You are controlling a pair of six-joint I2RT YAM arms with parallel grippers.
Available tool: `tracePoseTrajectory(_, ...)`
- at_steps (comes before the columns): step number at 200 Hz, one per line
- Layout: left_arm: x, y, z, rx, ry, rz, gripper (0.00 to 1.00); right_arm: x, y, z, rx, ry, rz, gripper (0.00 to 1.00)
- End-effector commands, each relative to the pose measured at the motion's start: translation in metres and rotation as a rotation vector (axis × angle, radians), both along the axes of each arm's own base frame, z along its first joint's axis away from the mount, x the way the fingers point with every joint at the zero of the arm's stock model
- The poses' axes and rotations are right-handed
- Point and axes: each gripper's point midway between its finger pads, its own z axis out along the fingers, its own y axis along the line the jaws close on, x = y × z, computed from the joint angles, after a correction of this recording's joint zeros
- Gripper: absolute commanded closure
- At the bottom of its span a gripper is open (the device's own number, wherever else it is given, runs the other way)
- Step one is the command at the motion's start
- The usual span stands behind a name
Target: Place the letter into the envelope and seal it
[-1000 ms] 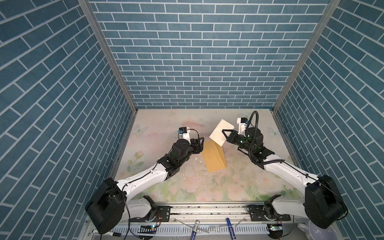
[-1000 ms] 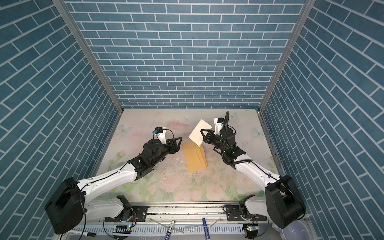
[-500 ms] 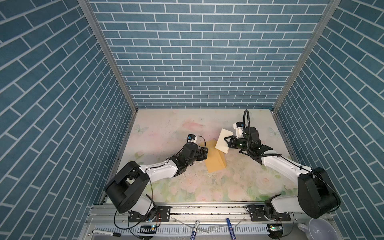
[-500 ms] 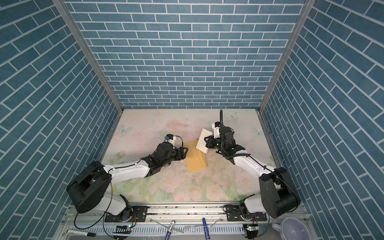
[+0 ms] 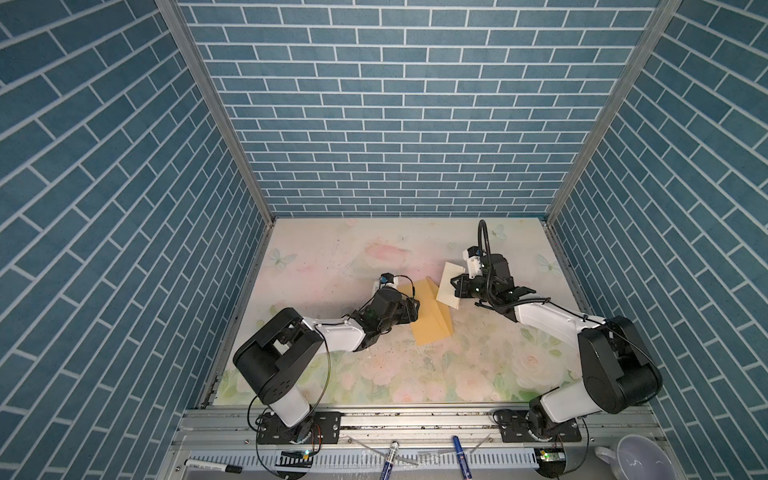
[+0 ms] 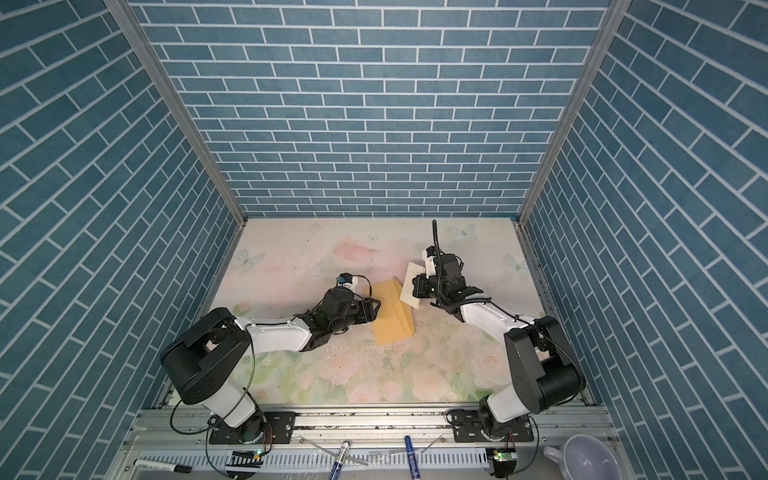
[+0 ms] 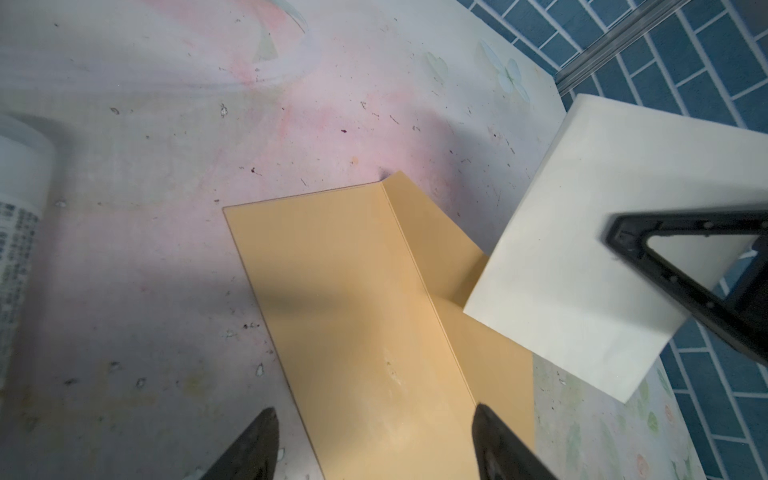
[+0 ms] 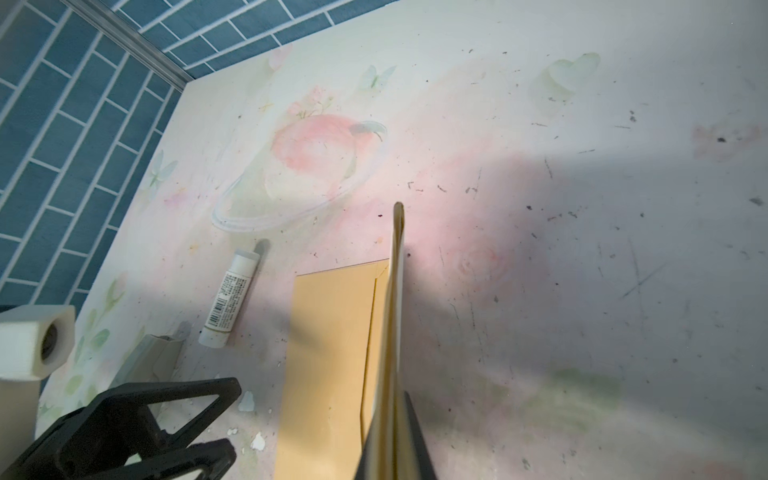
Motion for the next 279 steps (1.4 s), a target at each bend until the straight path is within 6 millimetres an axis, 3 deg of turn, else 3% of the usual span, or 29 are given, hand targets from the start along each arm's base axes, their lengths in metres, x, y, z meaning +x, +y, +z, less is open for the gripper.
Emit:
tracePoseTrajectory(1, 0.004, -0.009, 0.004, -0.029, -0.009, -0.005, 0.27, 0.013, -0.006, 0.01, -0.066, -0.061, -0.004, 1.0)
tracePoseTrajectory(16, 0.004, -0.009, 0.0, -0.027, -0.002, -0.004, 0.27, 0.013, -0.008, 0.005, -0.084, -0.059, -0.005, 1.0)
tracePoseTrajectory(21, 0.009, -0.014, 0.008, -0.042, -0.018, -0.005, 0.28, 0.013, -0.008, 0.003, -0.09, -0.057, -0.005, 1.0)
tracePoseTrajectory(153, 0.008, -0.014, -0.017, -0.04, 0.021, 0.004, 0.34, 0.007, -0.008, -0.029, -0.092, 0.005, 0.001, 1.0)
tracePoseTrajectory(279, 0.004, -0.012, -0.036, -0.052, 0.054, 0.008, 0.35, 0.001, 0.004, -0.048, -0.05, 0.071, 0.048, 1.0)
